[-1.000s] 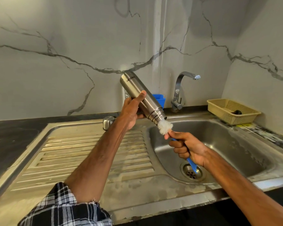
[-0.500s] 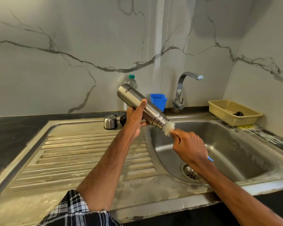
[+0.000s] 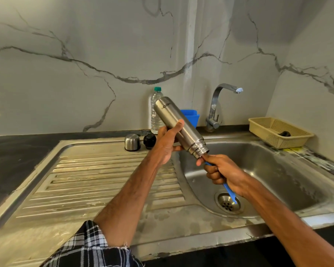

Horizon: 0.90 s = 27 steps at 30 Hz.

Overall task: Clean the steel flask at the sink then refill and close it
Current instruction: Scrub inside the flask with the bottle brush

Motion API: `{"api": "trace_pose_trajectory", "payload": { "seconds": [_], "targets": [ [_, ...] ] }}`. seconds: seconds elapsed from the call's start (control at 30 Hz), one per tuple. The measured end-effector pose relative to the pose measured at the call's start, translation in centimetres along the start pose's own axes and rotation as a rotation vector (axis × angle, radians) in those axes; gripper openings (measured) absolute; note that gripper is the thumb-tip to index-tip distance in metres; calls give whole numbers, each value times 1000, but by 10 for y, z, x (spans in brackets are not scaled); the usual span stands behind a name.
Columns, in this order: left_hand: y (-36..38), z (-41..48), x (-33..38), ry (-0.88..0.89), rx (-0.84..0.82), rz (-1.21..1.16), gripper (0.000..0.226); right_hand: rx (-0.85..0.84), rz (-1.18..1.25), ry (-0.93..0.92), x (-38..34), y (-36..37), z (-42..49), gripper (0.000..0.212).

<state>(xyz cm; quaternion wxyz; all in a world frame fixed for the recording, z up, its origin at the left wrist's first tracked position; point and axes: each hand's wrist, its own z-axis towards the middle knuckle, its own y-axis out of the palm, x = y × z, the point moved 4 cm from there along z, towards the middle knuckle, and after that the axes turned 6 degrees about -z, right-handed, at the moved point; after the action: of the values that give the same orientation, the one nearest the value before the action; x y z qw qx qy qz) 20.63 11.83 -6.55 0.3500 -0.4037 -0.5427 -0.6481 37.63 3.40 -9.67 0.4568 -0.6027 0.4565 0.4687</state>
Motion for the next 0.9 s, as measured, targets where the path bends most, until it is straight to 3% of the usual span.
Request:
{"api": "trace_pose_trajectory", "payload": {
  "seconds": [0.13, 0.23, 0.4, 0.5, 0.7, 0.9],
  "targets": [
    [-10, 3, -2, 5, 60, -86, 56, -61, -102, 82, 3, -6, 1, 45],
    [-21, 5, 4, 26, 102, -153, 58, -49, -223, 4, 2, -10, -1, 43],
    [-40, 6, 14, 62, 159, -272, 56, 190, -651, -308, -1, -29, -1, 28],
    [-41, 2, 7, 43, 154, -294, 52, 362, -808, -368, -2, -34, 1, 27],
    [-19, -14, -16, 17, 135, -302, 62, 509, -825, -434, -11, -26, 0, 8],
    [-11, -18, -8, 68, 115, -268, 59, 467, -780, -424, -15, -36, 4, 15]
  ]
}}
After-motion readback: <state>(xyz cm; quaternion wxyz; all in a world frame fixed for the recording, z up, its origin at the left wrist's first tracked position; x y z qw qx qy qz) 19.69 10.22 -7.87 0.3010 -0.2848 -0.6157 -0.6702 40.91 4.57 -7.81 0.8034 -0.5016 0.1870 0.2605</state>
